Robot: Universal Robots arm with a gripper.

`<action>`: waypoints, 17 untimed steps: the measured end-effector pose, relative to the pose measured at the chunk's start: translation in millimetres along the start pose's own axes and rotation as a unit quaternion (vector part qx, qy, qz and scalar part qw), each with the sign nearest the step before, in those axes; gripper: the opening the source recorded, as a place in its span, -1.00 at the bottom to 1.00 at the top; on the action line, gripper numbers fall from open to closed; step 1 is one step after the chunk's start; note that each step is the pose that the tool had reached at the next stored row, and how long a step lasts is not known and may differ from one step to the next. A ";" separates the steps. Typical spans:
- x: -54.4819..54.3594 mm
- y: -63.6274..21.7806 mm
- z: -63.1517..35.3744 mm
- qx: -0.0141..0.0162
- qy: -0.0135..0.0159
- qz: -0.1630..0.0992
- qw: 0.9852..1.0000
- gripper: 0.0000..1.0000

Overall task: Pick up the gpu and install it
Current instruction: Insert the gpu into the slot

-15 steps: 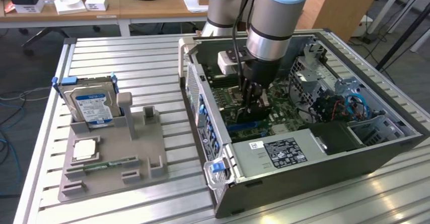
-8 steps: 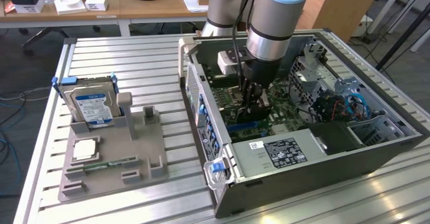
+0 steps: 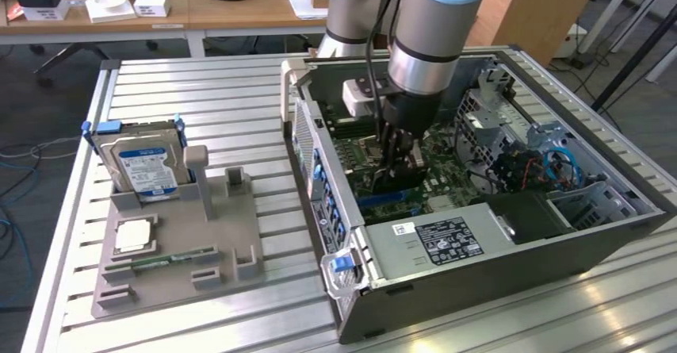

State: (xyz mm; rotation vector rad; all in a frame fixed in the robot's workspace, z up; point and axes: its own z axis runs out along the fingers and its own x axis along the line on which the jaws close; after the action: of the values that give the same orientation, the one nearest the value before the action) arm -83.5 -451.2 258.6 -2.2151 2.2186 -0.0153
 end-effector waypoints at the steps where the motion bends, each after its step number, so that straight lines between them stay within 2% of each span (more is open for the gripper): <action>1: 0.0 0.0 -0.6 0.000 0.000 0.000 1.000 -0.47; 6: 0.4 0.0 -1.0 0.000 0.000 0.001 1.000 -0.47; 11: 1.3 0.0 -1.0 0.000 0.000 0.017 1.000 -0.47; 17: 1.9 0.0 -1.0 0.000 0.000 0.018 1.000 -0.47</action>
State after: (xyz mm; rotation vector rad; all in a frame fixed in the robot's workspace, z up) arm -83.5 -453.0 259.6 -2.1758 2.2572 -0.0157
